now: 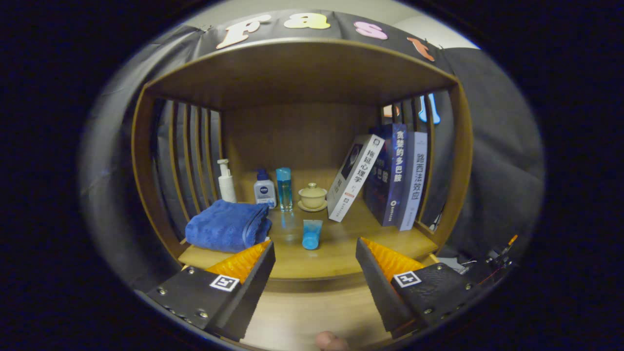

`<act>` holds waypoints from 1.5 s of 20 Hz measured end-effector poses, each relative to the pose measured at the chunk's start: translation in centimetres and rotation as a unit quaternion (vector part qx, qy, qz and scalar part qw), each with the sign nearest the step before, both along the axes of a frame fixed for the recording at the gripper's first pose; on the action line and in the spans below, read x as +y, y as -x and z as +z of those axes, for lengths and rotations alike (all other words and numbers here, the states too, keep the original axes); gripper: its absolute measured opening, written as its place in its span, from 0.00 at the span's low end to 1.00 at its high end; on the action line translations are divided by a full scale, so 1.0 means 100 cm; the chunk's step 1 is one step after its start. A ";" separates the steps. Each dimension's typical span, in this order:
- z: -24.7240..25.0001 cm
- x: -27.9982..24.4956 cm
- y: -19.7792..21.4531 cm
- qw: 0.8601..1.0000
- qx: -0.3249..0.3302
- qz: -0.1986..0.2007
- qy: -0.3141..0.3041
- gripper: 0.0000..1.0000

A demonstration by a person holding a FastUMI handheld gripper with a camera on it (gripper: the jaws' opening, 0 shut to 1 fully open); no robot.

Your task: Pull open the drawer, take out the items inside it, and place them on the countertop above the cabinet.

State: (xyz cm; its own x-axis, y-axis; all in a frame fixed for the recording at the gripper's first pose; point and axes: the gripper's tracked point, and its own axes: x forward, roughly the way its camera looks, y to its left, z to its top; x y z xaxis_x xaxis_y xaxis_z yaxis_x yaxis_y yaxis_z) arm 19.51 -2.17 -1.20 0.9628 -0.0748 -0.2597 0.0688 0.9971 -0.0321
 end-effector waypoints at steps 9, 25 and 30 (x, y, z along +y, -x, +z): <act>0.008 0.003 0.109 0.999 -0.021 0.024 0.021 0.99; -0.099 -0.002 0.190 1.000 -0.026 0.012 -0.003 0.99; -0.143 0.006 0.192 1.000 -0.001 0.017 0.001 0.99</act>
State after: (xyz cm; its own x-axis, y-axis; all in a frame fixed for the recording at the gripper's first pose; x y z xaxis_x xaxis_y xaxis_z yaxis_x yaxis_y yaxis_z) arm 0.31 -1.55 -15.45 0.9654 -0.0430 -0.2571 0.0357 0.9988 -0.0332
